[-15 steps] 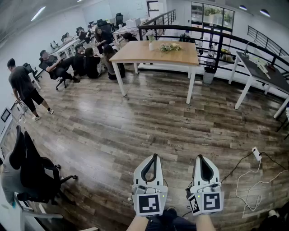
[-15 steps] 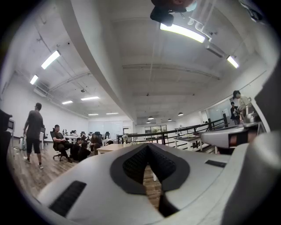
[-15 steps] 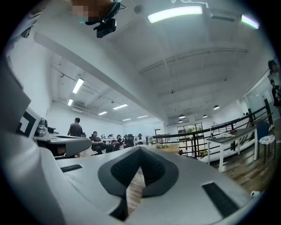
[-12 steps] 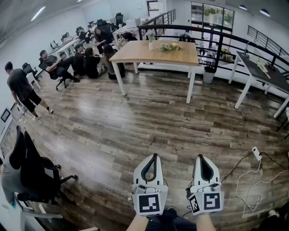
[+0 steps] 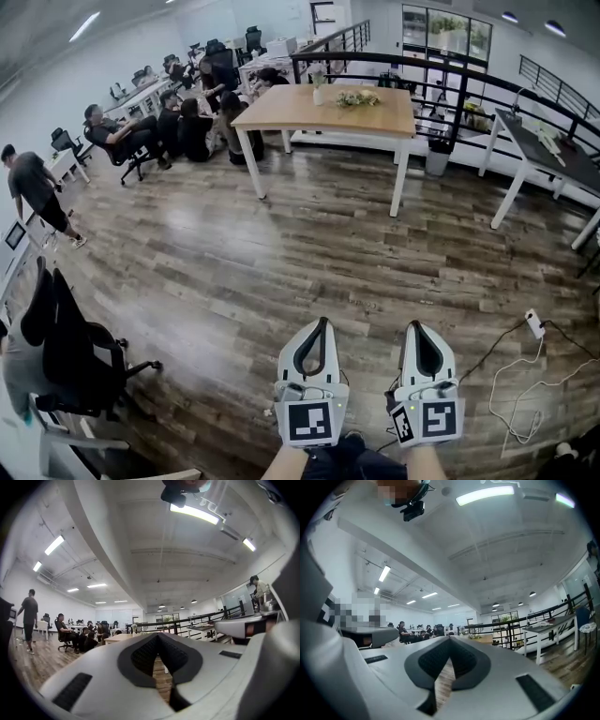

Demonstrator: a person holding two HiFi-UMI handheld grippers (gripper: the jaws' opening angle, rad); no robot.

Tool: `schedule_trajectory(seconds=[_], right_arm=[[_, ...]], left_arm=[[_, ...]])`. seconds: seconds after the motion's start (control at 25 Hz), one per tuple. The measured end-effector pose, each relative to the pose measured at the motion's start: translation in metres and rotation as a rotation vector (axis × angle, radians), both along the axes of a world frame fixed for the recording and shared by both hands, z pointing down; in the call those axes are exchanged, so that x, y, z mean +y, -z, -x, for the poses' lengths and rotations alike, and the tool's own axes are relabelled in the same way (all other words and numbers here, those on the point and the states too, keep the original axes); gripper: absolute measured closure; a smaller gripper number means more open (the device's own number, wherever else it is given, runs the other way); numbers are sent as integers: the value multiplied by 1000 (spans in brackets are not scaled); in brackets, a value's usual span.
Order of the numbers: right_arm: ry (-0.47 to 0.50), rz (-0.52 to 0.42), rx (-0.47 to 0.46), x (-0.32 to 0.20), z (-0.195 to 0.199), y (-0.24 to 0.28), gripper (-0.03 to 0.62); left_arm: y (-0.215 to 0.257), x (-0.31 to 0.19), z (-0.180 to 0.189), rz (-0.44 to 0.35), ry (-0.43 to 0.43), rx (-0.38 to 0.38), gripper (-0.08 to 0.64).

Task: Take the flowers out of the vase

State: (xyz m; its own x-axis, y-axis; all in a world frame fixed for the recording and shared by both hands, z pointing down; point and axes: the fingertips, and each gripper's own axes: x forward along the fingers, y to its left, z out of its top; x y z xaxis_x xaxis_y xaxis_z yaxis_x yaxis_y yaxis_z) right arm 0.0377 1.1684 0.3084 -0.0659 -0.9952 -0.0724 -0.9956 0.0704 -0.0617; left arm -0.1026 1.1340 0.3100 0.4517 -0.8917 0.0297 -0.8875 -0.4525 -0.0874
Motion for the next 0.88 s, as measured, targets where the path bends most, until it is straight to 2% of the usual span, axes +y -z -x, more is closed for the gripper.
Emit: schedule_trajectory(seconds=[0.52,0.88], right_arm=[[45,26,-36,1,-25,-15,601],[53,34,-52,-15,-19,-18,601]], left_arm=[[-6,10,-19,15,45,10,526],[-6,-3,-13,13,54,10,527]])
